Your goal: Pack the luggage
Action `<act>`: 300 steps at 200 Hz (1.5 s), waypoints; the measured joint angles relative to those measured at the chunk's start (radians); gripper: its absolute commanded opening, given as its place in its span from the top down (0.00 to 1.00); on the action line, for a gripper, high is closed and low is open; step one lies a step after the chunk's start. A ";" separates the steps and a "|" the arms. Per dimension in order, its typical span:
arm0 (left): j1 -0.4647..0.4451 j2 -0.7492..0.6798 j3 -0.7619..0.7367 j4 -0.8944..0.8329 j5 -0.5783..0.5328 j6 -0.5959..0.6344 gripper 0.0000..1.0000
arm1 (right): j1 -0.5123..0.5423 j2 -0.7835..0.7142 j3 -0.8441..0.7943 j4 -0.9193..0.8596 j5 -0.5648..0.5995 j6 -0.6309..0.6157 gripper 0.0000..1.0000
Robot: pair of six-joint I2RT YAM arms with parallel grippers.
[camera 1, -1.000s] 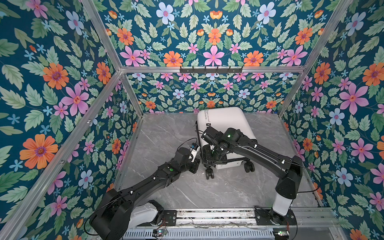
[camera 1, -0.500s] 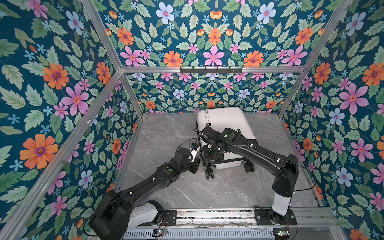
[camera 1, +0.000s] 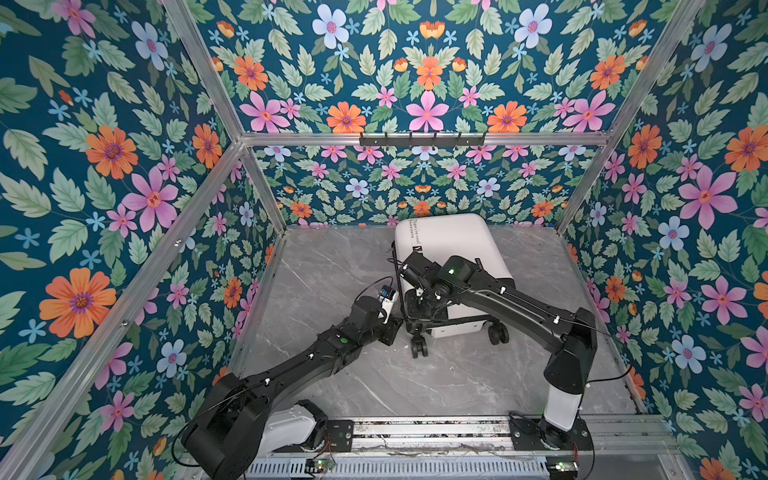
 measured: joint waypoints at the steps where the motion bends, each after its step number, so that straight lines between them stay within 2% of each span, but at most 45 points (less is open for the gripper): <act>1: 0.000 0.001 -0.001 0.002 0.000 0.000 0.57 | 0.000 0.000 0.000 0.000 0.000 0.000 0.90; 78: 0.001 0.062 -0.022 0.075 -0.049 0.008 0.58 | -0.024 -0.055 -0.046 -0.027 0.000 -0.021 0.93; 132: -0.006 0.061 0.004 0.126 0.041 0.008 0.57 | -0.030 -0.063 -0.053 -0.031 -0.001 -0.033 0.93; 173: -0.012 0.118 0.035 0.125 0.079 0.028 0.60 | -0.032 -0.058 -0.039 -0.050 0.003 -0.037 0.93; 252: -0.011 0.198 0.083 0.127 0.023 0.058 0.64 | -0.032 -0.053 -0.026 -0.061 0.006 -0.037 0.93; 300: -0.012 0.218 0.089 0.164 0.014 0.061 0.71 | -0.032 -0.058 -0.034 -0.062 0.007 -0.039 0.93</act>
